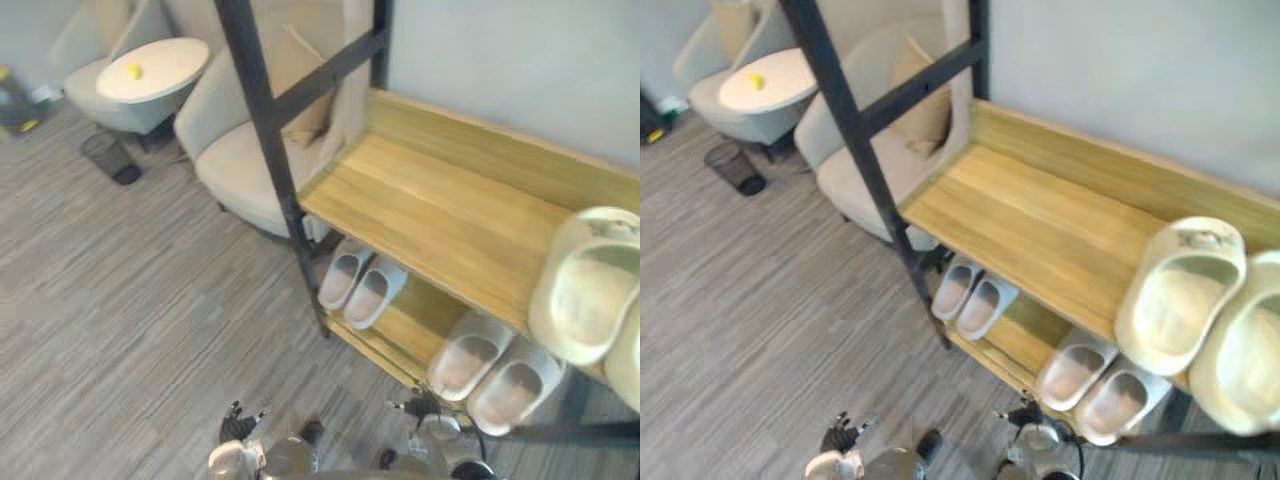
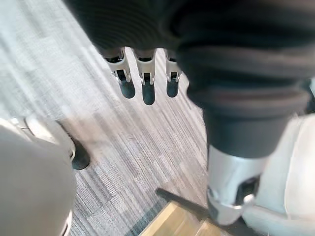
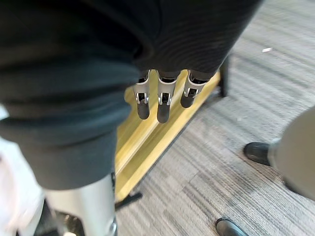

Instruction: Organize the slippers on the shoe rack

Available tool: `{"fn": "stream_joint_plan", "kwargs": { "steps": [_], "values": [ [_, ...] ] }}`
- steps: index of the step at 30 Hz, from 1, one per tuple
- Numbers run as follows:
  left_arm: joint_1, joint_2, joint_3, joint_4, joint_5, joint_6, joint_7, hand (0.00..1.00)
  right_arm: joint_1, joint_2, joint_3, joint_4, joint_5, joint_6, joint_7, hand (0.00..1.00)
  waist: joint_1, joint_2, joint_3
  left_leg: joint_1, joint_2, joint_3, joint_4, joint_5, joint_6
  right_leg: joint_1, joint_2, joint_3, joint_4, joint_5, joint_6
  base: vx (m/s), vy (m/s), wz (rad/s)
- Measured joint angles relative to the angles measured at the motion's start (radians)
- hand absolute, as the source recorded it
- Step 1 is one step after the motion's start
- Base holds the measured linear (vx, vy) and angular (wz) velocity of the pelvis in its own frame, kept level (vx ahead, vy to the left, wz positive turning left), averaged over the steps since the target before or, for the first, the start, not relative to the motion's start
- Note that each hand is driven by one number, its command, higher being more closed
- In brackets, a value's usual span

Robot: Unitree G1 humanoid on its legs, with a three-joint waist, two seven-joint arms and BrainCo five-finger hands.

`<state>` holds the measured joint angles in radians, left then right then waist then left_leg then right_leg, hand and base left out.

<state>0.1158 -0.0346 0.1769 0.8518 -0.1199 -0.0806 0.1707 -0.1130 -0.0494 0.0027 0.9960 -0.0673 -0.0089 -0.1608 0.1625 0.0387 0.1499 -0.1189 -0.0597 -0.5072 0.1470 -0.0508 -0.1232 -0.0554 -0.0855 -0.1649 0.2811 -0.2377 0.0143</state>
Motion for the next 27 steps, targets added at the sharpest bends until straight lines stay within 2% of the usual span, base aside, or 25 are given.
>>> {"fn": "stream_joint_plan", "kwargs": {
  "steps": [1, 3, 4, 5, 6, 7, 9, 10, 11, 12, 14, 18, 21, 23, 25, 27],
  "values": [
    [0.000, 0.000, 0.000, -0.005, 0.000, 0.000, 0.000, 0.00, -0.014, -0.002, -0.001, -0.001, 0.000, 0.000, -0.003, 0.00, -0.001, -0.002, 0.004, -0.022, -0.003, 0.025, 0.011, 0.024, 0.001, 0.006, -0.005, -0.031, -0.005, 0.003, -0.006, 0.00, -0.066, 1.08],
    [0.000, 0.001, -0.002, -0.020, 0.000, 0.001, 0.000, 0.00, -0.048, -0.004, -0.005, -0.003, 0.001, 0.000, -0.007, 0.00, -0.006, -0.005, 0.013, -0.051, -0.002, 0.151, -0.040, 0.126, 0.029, 0.000, -0.018, -0.085, -0.020, 0.033, -0.043, -0.05, -0.050, 1.11],
    [-0.005, 0.007, 0.001, -0.023, 0.001, 0.000, 0.000, 0.00, -0.054, -0.001, -0.012, -0.006, 0.002, -0.002, -0.008, 0.00, -0.013, -0.010, 0.023, -0.062, 0.018, 0.310, 0.005, 0.094, 0.061, 0.012, -0.031, -0.115, -0.049, 0.045, -0.049, -0.08, -0.016, 0.96],
    [-0.009, 0.007, 0.001, -0.020, 0.001, 0.002, 0.001, 0.00, -0.064, -0.002, -0.020, -0.010, 0.002, -0.004, -0.007, 0.00, -0.017, 0.001, 0.039, -0.074, 0.052, 0.444, 0.088, 0.039, 0.095, 0.025, -0.030, -0.144, -0.051, 0.045, -0.049, -0.10, 0.001, 1.01],
    [-0.010, 0.001, -0.003, -0.016, 0.004, 0.005, 0.000, 0.00, -0.074, -0.003, -0.038, -0.019, 0.003, -0.004, -0.007, 0.00, -0.021, 0.009, 0.044, -0.072, 0.098, 0.578, 0.165, -0.017, 0.100, 0.025, -0.032, -0.183, -0.042, 0.045, -0.050, -0.10, -0.016, 0.96],
    [-0.006, 0.003, -0.016, -0.013, 0.012, 0.005, 0.000, 0.00, -0.068, -0.004, -0.042, -0.017, 0.003, -0.004, -0.007, 0.00, -0.034, 0.016, 0.041, -0.064, 0.124, 0.648, 0.199, -0.047, 0.090, 0.026, -0.039, -0.218, -0.039, 0.045, -0.050, -0.13, 0.043, 1.05],
    [-0.011, 0.013, -0.027, 0.016, 0.024, 0.006, 0.000, 0.00, -0.059, -0.006, -0.067, -0.013, 0.007, -0.003, -0.007, 0.00, -0.060, 0.021, 0.040, -0.015, 0.147, 0.714, 0.171, -0.075, 0.074, 0.027, -0.049, -0.274, -0.040, 0.044, -0.042, -0.11, 0.113, 0.90],
    [-0.020, 0.015, -0.030, 0.032, 0.025, 0.007, 0.001, 0.00, -0.055, -0.014, -0.081, -0.001, 0.007, -0.003, -0.007, 0.00, -0.061, 0.032, 0.036, 0.011, 0.141, 0.709, 0.108, -0.074, 0.071, 0.026, -0.046, -0.276, -0.042, 0.046, -0.025, -0.10, 0.163, 0.59],
    [-0.027, 0.016, -0.040, 0.047, 0.030, 0.007, 0.001, 0.00, -0.051, -0.023, -0.084, 0.009, 0.007, 0.004, -0.006, 0.00, -0.062, 0.032, 0.035, 0.040, 0.132, 0.697, 0.033, -0.073, 0.067, 0.029, -0.041, -0.281, -0.050, 0.051, -0.010, -0.10, 0.161, 0.43],
    [-0.035, 0.030, -0.049, 0.051, 0.040, 0.008, 0.001, 0.00, -0.043, -0.020, -0.085, 0.010, 0.007, 0.007, -0.005, 0.00, -0.060, 0.011, 0.045, 0.067, 0.108, 0.686, -0.030, -0.030, 0.060, 0.041, -0.051, -0.281, -0.070, 0.065, 0.003, -0.10, 0.156, 0.42],
    [-0.036, 0.052, -0.061, 0.065, 0.040, 0.008, 0.000, 0.00, -0.021, -0.021, -0.103, 0.011, 0.005, 0.008, -0.003, 0.00, -0.065, -0.003, 0.040, 0.104, 0.075, 0.656, -0.120, 0.022, 0.086, 0.063, -0.058, -0.288, -0.113, 0.096, 0.020, -0.08, 0.142, 0.37],
    [-0.036, 0.058, -0.060, 0.085, 0.041, 0.008, 0.000, 0.00, -0.023, -0.025, -0.115, 0.043, -0.002, 0.009, -0.003, 0.00, -0.073, -0.007, 0.037, 0.130, 0.032, 0.631, -0.182, 0.070, 0.122, 0.075, -0.090, -0.291, -0.116, 0.111, 0.039, -0.08, 0.145, 0.22],
    [-0.031, 0.060, -0.051, 0.084, 0.039, 0.006, -0.001, 0.00, -0.020, -0.021, -0.113, 0.057, -0.004, 0.015, -0.002, 0.00, -0.073, -0.016, 0.041, 0.154, -0.001, 0.585, -0.210, 0.088, 0.142, 0.091, -0.128, -0.322, -0.076, 0.090, 0.063, -0.07, 0.097, 0.45],
    [-0.027, 0.063, -0.045, 0.077, 0.036, 0.003, -0.004, 0.00, -0.015, -0.021, -0.115, 0.066, -0.006, 0.016, -0.002, 0.00, -0.075, -0.036, 0.045, 0.157, -0.038, 0.511, -0.211, 0.080, 0.152, 0.087, -0.179, -0.339, 0.021, 0.039, 0.076, -0.04, 0.060, 0.87],
    [-0.025, 0.063, -0.044, 0.064, 0.024, 0.004, -0.008, 0.00, 0.006, -0.015, -0.118, 0.064, -0.007, 0.015, -0.001, 0.00, -0.078, -0.040, 0.047, 0.165, -0.056, 0.397, -0.209, 0.078, 0.175, 0.036, -0.180, -0.203, 0.149, 0.021, 0.042, 0.01, -0.006, 1.18],
    [-0.023, 0.074, -0.035, 0.060, 0.007, 0.006, -0.008, 0.00, 0.031, 0.017, -0.117, 0.063, -0.006, 0.015, -0.001, 0.00, -0.079, -0.046, 0.046, 0.148, -0.047, 0.295, -0.187, 0.084, 0.184, -0.009, -0.083, 0.001, 0.205, -0.024, 0.049, 0.07, -0.075, 1.35]
  ]
}}
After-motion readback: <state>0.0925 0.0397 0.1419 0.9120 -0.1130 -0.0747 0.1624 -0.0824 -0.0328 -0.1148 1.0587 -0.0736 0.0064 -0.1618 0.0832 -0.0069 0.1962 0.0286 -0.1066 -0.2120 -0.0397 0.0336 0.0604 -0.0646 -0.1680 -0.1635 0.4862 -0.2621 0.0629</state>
